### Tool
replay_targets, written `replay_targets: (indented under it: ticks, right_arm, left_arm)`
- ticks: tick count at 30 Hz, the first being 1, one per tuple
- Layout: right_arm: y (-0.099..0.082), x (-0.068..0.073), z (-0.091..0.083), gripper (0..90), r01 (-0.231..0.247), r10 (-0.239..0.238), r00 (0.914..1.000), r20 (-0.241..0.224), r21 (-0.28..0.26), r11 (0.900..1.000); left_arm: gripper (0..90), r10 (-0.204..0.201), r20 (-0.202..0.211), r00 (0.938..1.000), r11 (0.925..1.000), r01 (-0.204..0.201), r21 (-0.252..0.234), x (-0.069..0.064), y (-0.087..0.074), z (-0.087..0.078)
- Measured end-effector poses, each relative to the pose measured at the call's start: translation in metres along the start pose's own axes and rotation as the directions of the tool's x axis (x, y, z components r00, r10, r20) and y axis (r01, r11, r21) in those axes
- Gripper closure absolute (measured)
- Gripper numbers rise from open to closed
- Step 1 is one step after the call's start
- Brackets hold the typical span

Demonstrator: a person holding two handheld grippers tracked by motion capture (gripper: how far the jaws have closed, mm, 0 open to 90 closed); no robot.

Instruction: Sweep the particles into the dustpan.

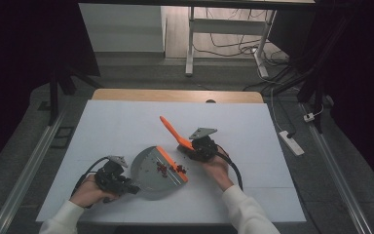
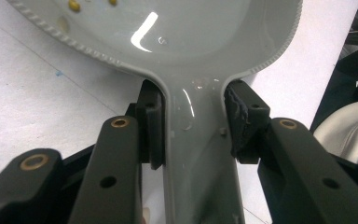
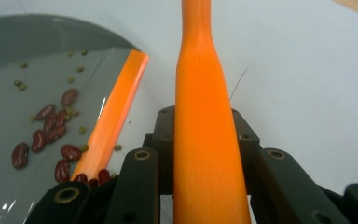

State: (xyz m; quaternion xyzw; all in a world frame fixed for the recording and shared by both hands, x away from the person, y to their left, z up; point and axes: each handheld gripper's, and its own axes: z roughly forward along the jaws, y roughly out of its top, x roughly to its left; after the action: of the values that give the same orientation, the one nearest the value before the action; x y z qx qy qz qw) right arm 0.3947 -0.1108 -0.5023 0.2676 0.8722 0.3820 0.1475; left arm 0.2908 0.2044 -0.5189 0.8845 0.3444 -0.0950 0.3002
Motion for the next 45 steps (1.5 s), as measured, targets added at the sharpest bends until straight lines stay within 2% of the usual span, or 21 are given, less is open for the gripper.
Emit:
replay_targets:
  ticks: [8, 14, 18, 19, 21, 23, 26, 27, 29, 31, 33, 38, 45]
  right_arm:
    - [-0.007, 0.012, -0.004, 70.2, -0.035, 0.035, 0.9989, -0.033, -0.004, 0.9994]
    - [-0.009, 0.026, -0.006, 70.1, -0.005, 0.005, 0.9994, -0.033, -0.006, 1.0000]
    - [-0.008, 0.029, -0.005, 70.1, -0.036, 0.035, 0.9969, -0.071, -0.016, 0.9992]
    - [-0.008, 0.031, -0.005, 70.1, -0.032, 0.031, 0.9972, -0.068, -0.016, 0.9993]
    - [-0.008, 0.034, -0.004, 70.2, -0.059, 0.056, 0.9923, -0.111, -0.022, 0.9980]
    - [-0.008, 0.037, -0.003, 70.2, -0.061, 0.057, 0.9919, -0.113, -0.025, 0.9978]
    - [-0.004, 0.044, -0.003, 70.2, -0.038, 0.034, 0.9933, -0.111, -0.038, 0.9986]
    - [-0.001, 0.047, -0.003, 70.4, -0.034, 0.025, 0.9879, -0.153, -0.058, 0.9977]
    - [0.001, 0.050, -0.003, 70.3, -0.026, 0.015, 0.9852, -0.171, -0.065, 0.9976]
    - [0.004, 0.055, -0.004, 70.3, 0.003, -0.015, 0.9860, -0.166, -0.073, 0.9974]
    - [0.006, 0.055, -0.007, 70.3, 0.004, -0.020, 0.9849, -0.172, -0.088, 0.9961]
    - [0.005, 0.042, -0.017, 70.3, -0.029, 0.015, 0.9926, -0.120, -0.113, 0.9932]
    - [0.002, 0.029, -0.024, 70.3, -0.063, 0.053, 0.9953, -0.081, -0.126, 0.9900]
  left_arm:
    - [61.4, 0.000, -0.001, 1.0000, 1.0000, 0.000, 0.001, 0.000, 0.000, 0.001]
    - [61.4, -0.001, -0.003, 1.0000, 1.0000, 0.001, 0.001, 0.000, 0.000, 0.001]
    - [61.4, 0.000, -0.003, 1.0000, 1.0000, 0.000, 0.002, -0.001, 0.000, 0.001]
    - [61.4, -0.001, -0.003, 1.0000, 1.0000, 0.001, 0.002, -0.001, 0.000, 0.001]
    - [61.4, -0.001, -0.003, 1.0000, 1.0000, 0.001, 0.002, -0.001, 0.000, 0.001]
    - [61.4, 0.000, -0.003, 1.0000, 1.0000, 0.000, 0.003, 0.000, 0.000, 0.001]
    - [61.4, 0.001, -0.002, 1.0000, 1.0000, -0.001, 0.005, 0.000, 0.000, 0.001]
    - [61.4, 0.000, -0.002, 1.0000, 1.0000, 0.000, 0.004, 0.000, 0.000, 0.001]
    - [61.4, -0.001, -0.003, 1.0000, 1.0000, 0.001, 0.005, 0.000, 0.000, 0.001]
    - [61.4, 0.001, -0.005, 1.0000, 1.0000, -0.001, 0.004, 0.000, 0.000, 0.001]
    - [61.4, 0.001, -0.004, 1.0000, 1.0000, 0.000, 0.005, -0.001, 0.000, 0.001]
    - [61.4, 0.002, -0.004, 1.0000, 1.0000, -0.002, 0.006, -0.001, -0.001, 0.001]
    - [61.4, 0.003, -0.006, 1.0000, 1.0000, -0.003, 0.004, -0.001, -0.001, 0.001]
